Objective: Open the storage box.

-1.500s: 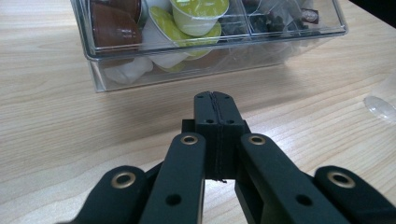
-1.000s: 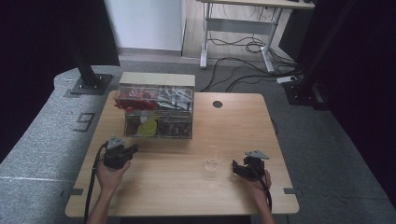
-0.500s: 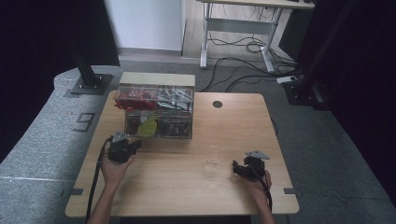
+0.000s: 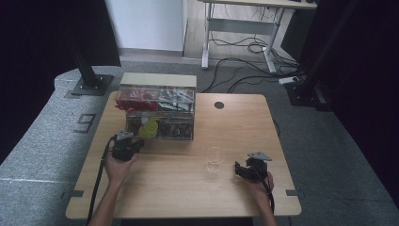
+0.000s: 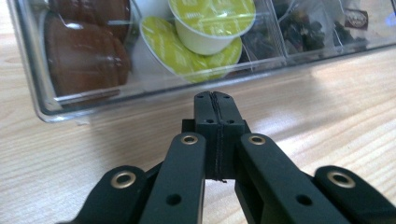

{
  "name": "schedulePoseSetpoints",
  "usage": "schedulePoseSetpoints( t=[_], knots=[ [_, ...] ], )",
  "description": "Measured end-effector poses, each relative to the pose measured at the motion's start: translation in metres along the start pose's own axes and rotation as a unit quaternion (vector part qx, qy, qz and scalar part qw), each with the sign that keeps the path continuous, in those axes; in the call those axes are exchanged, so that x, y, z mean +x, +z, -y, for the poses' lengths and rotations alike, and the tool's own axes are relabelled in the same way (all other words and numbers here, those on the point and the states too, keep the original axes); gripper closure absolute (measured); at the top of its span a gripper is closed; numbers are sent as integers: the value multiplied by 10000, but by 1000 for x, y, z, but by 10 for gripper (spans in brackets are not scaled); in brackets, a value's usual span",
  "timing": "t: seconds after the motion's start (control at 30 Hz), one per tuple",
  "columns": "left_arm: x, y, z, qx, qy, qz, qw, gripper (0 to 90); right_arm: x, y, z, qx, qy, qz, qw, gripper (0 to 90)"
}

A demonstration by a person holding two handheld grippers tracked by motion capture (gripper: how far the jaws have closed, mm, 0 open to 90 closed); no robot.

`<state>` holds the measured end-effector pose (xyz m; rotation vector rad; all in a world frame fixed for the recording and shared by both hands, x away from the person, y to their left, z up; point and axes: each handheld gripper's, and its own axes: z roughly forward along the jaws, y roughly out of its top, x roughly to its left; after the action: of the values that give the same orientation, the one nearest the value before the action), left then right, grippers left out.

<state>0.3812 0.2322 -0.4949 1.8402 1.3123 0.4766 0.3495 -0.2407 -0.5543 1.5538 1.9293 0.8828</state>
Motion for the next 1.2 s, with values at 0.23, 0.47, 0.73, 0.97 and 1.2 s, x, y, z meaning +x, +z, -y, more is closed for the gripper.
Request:
schedulePoseSetpoints(
  t=[0.23,0.47,0.73,0.97,1.2],
  knots=[
    [-3,3,0,131,79,4,9999,900,0,0,0,0,2,1,10000,232],
    [-2,7,0,133,6,23,9999,900,0,0,0,1,6,3,10000,232],
    [-4,4,-3,161,39,-22,9999,900,0,0,0,2,8,6,10000,232],
    [-3,0,-3,126,16,26,9999,900,0,0,0,2,6,6,10000,232],
    [-5,-3,-5,113,59,13,9999,900,0,0,0,1,10,10,10000,232]
  ],
)
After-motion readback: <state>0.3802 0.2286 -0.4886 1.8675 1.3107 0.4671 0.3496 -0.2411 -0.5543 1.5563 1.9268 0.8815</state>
